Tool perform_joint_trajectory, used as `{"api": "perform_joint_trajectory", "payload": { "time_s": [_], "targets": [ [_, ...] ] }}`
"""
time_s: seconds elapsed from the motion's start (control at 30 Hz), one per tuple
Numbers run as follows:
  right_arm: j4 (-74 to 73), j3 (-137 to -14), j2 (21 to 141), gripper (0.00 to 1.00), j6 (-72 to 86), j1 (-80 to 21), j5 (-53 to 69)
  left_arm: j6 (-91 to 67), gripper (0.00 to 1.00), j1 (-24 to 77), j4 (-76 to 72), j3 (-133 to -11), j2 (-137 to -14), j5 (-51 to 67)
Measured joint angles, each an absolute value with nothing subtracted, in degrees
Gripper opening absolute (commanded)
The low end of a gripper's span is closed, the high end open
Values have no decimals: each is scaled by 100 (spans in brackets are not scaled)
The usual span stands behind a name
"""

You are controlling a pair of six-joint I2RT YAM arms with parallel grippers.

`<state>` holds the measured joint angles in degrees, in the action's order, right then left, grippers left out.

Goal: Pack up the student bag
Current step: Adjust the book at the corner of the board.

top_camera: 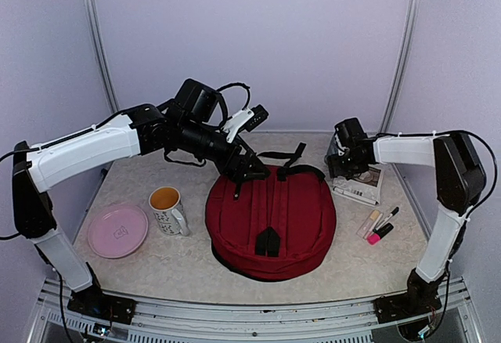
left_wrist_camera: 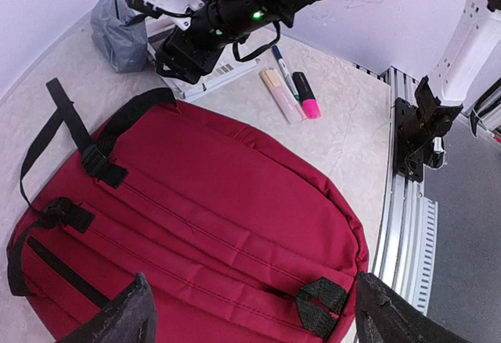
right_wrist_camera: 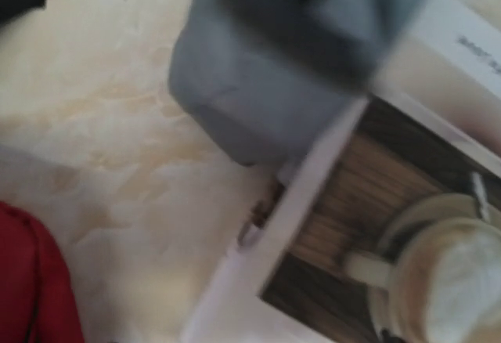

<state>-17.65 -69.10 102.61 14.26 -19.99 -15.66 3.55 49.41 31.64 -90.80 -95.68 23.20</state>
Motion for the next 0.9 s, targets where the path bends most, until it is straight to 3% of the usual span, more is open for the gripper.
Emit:
{"api": "perform_joint_trajectory", "payload": {
  "time_s": [0.2,0.4,0.47,0.6,0.77,0.9],
  "targets": [
    [-1857,-7273,11172,79,1459,-2362,-2366,364,86,4904,3142,-8799,-9319,2305],
    [-2047,-7363,11531,69,1466,-2506,-3122,412,86,4856,3087,-8735,-9188,2309],
    [-2093,-7334,11531,60,1468,-2541,-3284,427,86,4856,3085,-8733,-9188,2309],
    [-2141,-7122,11448,30,1452,-2589,-3588,436,86,4856,3081,-8733,-9188,2311],
    [-2117,-6777,11183,0,1376,-2587,-3826,438,86,4856,3079,-8733,-9188,2314],
    [-2043,-6486,10921,0,1356,-2578,-3887,440,86,4856,3074,-8720,-9161,2314]
  ]
}}
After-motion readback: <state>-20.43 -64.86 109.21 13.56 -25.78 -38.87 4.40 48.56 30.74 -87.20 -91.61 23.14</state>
